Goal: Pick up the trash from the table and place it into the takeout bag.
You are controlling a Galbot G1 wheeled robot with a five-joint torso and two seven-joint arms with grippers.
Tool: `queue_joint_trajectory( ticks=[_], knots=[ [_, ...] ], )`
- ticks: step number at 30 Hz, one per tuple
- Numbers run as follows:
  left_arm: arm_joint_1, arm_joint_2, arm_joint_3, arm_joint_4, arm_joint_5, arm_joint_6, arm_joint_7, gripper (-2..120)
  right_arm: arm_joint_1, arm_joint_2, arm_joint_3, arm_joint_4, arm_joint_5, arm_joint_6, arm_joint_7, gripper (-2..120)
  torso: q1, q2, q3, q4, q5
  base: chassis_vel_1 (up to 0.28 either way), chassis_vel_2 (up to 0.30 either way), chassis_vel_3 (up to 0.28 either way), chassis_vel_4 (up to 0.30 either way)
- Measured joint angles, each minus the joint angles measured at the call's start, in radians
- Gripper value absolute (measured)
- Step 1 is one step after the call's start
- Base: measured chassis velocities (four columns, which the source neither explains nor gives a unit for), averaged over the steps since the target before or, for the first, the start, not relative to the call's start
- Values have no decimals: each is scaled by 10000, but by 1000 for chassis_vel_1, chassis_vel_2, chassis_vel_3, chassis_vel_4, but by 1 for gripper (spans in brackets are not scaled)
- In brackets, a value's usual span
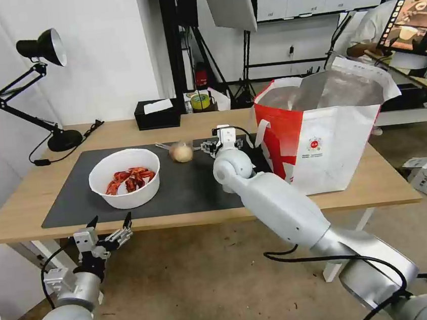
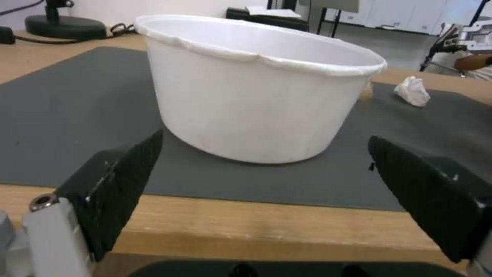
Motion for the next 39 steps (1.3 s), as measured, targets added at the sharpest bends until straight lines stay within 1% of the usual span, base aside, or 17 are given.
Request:
queue_joint_trajectory(
  ticks=[7, 9, 14, 17, 25, 32, 39],
  knots=[
    [9, -8, 23, -33, 2, 0, 2, 100, 236, 115, 78, -461, 32, -67, -110, 100, 0, 0, 0, 0, 1, 0, 0, 0, 0],
    [0, 15, 24, -49, 2, 0, 3, 100, 387, 146, 85, -742, 31, -80, -324, 100, -1, 0, 0, 0, 1, 0, 0, 0, 0],
    [-30, 8, 24, -66, 2, -1, 5, 100, 513, 140, 81, -943, 24, -198, -531, 100, 0, 0, 0, -1, 1, 0, 0, 0, 0],
    [-34, 2, 31, -108, 1, -4, 16, 100, 650, 120, 6, -1129, -46, -463, -832, 100, 0, 0, 0, 0, 1, 0, 0, 0, 0],
    [5, 18, -1, -184, 1, -9, 21, 100, 718, 105, -79, -1221, -58, -941, -1085, 100, 0, 0, 0, 0, 2, 0, 0, 0, 0],
    [45, 96, -51, -300, 2, -10, 23, 100, 839, 39, -492, -1291, -37, -1574, -1300, 100, -1, 0, 0, 0, 2, 0, 0, 0, 0],
    [56, 82, -65, -303, 12, -11, 40, 100, 1005, 36, -568, -1446, 0, -1683, -1535, 100, -1, 0, 0, -1, 1, 0, 0, 0, 0]
  ],
)
